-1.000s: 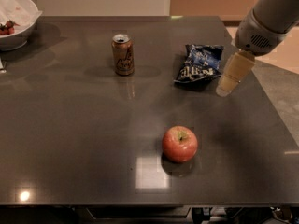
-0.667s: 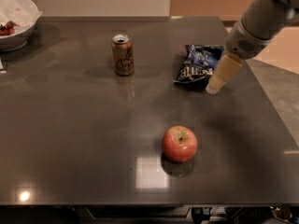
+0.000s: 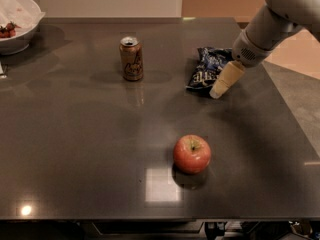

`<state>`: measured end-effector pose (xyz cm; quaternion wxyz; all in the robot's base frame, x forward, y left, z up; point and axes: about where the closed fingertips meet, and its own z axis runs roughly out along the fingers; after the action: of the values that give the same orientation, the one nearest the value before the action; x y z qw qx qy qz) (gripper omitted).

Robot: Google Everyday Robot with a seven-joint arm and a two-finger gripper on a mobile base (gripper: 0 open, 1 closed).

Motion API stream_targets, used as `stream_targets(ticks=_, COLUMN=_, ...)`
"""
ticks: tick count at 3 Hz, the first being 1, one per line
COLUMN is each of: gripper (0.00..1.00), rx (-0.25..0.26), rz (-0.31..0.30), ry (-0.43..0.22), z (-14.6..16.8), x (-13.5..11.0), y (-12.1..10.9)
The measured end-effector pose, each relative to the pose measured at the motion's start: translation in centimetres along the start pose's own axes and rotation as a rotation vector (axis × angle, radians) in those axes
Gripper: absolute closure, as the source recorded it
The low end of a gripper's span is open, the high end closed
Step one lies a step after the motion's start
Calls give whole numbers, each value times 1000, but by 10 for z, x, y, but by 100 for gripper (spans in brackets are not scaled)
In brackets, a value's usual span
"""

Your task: Pick blue chip bag

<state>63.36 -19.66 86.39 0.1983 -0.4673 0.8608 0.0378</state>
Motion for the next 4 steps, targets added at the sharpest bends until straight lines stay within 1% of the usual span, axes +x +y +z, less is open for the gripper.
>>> stream_targets(ticks=1, gripper=0, rx=-11, rz=33, ry=-4, z=19, x=-3, y=-8)
stream_targets(ticks=2, gripper=18, rx=-17, rz=59, ry=2, z=32, x=-3, y=-12)
stream_targets(ticks=3, gripper=41, rx=-23, rz=69, ry=8, z=38, x=-2, y=-13)
stream_targets(ticks=4, gripper=64, rx=-23, rz=73, ry=5, z=35, x=-1, y=-13)
